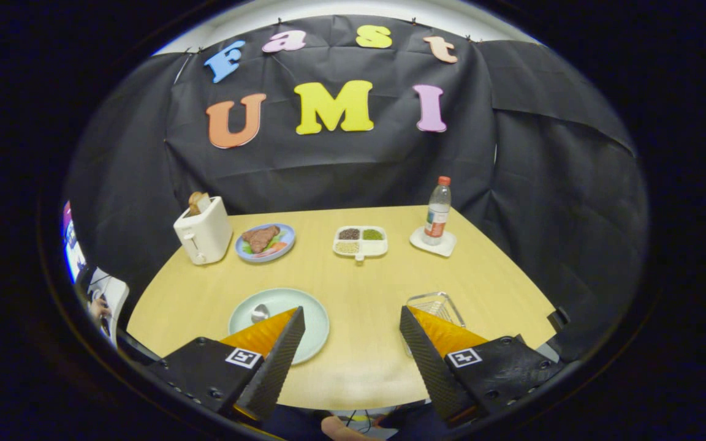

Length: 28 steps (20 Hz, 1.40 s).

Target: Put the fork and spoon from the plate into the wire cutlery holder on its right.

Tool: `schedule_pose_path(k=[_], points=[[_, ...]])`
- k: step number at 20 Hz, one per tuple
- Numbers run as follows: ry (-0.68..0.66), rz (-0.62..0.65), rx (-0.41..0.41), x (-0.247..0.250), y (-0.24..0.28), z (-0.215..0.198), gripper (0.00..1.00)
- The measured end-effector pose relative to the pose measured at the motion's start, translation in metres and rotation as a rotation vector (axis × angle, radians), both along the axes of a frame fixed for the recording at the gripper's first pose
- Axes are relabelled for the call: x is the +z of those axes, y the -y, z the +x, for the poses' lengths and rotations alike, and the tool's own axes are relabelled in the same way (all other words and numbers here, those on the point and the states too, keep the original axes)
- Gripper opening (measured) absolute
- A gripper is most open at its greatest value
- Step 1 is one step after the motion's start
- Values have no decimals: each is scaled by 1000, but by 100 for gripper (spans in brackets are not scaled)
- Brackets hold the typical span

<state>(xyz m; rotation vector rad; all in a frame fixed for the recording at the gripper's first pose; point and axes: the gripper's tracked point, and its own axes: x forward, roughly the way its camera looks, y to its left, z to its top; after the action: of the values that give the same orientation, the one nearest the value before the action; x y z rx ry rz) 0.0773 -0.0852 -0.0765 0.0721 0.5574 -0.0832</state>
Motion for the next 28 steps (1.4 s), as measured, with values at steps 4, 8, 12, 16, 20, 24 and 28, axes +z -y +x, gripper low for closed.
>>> schedule_pose_path(k=[4,8,12,16,20,24,28], points=[[-25,11,43,-18,-39,8,94],[-74,37,92,-45,-79,18,95],[-132,73,120,-74,-109,29,95],[-200,62,131,-102,-128,39,95],[-268,71,137,-130,-145,48,95],[-313,66,140,-148,-155,56,96],[-342,63,126,-161,-160,63,84]])
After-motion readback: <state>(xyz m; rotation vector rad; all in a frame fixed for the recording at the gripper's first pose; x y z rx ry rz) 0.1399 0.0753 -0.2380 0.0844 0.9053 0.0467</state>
